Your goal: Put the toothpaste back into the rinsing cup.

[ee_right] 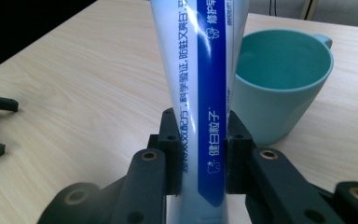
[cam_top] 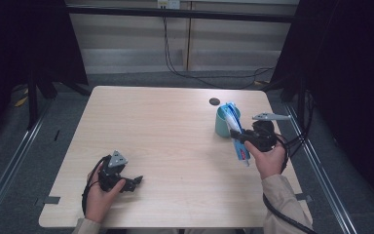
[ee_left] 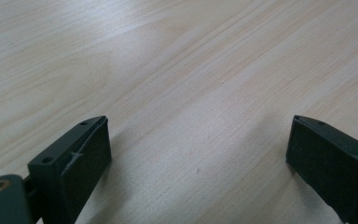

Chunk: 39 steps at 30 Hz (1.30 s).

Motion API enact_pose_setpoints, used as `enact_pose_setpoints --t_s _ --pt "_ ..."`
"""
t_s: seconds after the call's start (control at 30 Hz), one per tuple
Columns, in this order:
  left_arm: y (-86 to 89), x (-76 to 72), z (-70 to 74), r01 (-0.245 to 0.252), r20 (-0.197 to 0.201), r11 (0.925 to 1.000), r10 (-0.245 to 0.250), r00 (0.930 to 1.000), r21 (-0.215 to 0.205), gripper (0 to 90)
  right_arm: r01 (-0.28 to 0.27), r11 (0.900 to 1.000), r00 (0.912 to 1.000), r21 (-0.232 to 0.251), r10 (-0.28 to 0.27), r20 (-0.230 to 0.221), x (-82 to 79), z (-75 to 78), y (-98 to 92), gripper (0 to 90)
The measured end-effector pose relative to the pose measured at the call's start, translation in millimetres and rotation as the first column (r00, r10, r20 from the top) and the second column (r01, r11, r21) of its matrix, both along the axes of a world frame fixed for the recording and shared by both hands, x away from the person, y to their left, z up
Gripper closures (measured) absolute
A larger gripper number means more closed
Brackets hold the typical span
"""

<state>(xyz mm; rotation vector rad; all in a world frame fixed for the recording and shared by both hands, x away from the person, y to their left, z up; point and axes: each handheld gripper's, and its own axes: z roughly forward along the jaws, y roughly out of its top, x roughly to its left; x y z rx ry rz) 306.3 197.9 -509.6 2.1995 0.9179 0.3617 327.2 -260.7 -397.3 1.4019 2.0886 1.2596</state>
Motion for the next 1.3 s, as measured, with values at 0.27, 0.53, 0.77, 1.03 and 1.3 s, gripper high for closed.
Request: enact_pose_setpoints --t_s 0.27,0.53,0.77,1.03,1.3 --pt "0.1 0.1 0.1 0.002 0.0 1.0 -0.002 1.0 0.002 6.1 0.009 0.999 0.9992 0.043 -0.01 0.037 6.2 6.0 -1.2 74.3" --pt "0.0 0.0 0.0 0.0 0.0 1.0 0.0 1.0 0.0 6.1 0.01 0.998 0.9982 0.07 -0.015 0.058 12.9 12.5 -1.1 74.3" --pt "0.0 0.0 0.0 0.0 0.0 1.0 0.0 1.0 0.001 6.1 0.005 0.996 0.9968 0.086 -0.012 0.079 18.5 18.6 0.9 74.3" --pt "0.0 0.0 0.0 -0.001 0.0 1.0 0.001 1.0 0.0 6.1 0.002 0.995 0.9949 0.1 -0.012 0.1 24.4 24.7 3.4 74.3" --pt "0.0 0.0 0.0 0.002 0.0 1.0 -0.002 1.0 0.001 6.1 -0.003 0.992 0.9909 0.126 -0.014 0.134 34.6 34.0 7.0 74.2"
